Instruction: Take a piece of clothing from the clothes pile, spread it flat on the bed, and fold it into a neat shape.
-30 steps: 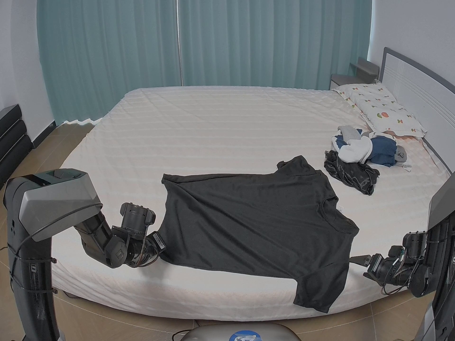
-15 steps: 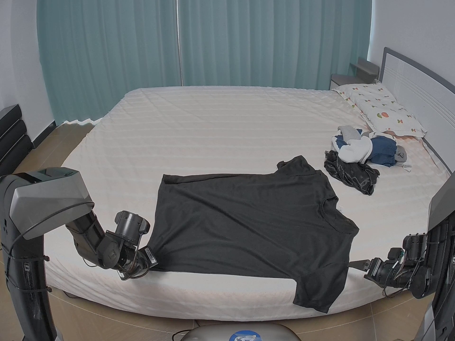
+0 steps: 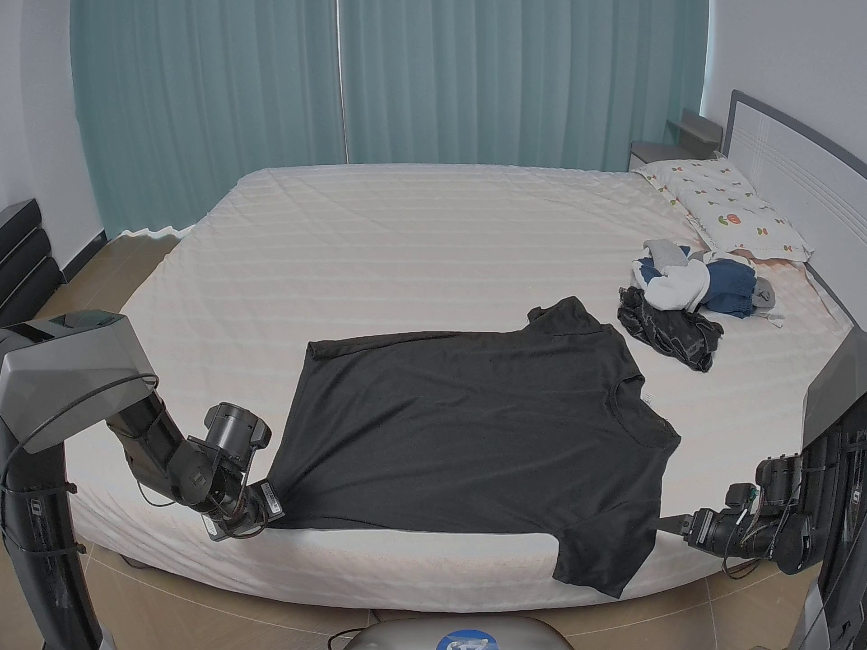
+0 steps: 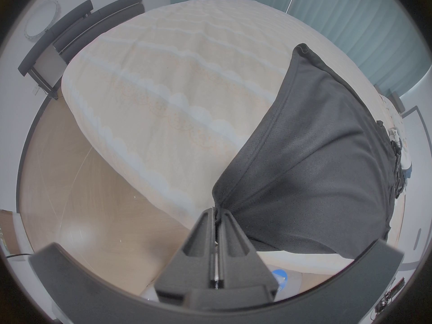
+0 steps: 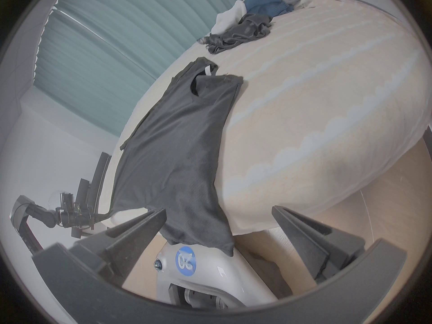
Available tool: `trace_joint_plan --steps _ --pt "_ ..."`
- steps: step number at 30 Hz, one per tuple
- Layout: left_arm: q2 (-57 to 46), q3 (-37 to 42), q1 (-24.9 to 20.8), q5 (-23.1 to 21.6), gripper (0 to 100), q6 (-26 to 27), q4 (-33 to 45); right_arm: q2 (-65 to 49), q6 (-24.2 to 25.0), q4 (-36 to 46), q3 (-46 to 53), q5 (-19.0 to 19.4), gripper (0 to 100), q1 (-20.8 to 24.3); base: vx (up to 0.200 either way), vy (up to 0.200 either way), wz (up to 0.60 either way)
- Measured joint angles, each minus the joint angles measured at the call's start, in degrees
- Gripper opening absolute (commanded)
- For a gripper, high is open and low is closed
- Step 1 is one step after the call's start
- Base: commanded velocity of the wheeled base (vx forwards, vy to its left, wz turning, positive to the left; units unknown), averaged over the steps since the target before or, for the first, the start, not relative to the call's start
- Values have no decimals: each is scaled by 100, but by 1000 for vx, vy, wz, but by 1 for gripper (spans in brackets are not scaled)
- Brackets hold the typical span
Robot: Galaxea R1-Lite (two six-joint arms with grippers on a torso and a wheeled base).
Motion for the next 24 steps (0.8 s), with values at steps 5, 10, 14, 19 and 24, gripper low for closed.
trace_joint_plan --steps 5,10,14,19,24 --pt "-7 16 -9 -2 0 22 -11 74 2 0 -6 0 100 260 0 0 0" --pt "-7 22 -13 -13 0 27 -16 184 54 0 -218 -37 100 416 0 0 0" --pt "-7 22 -13 -23 0 24 -18 232 128 0 -356 -35 100 507 0 0 0" --pt "-2 13 -13 -27 0 27 -16 323 139 5 -479 -191 0 658 0 0 0" --pt "0 13 -13 -34 0 24 -11 408 137 7 -538 -510 0 718 0 0 0"
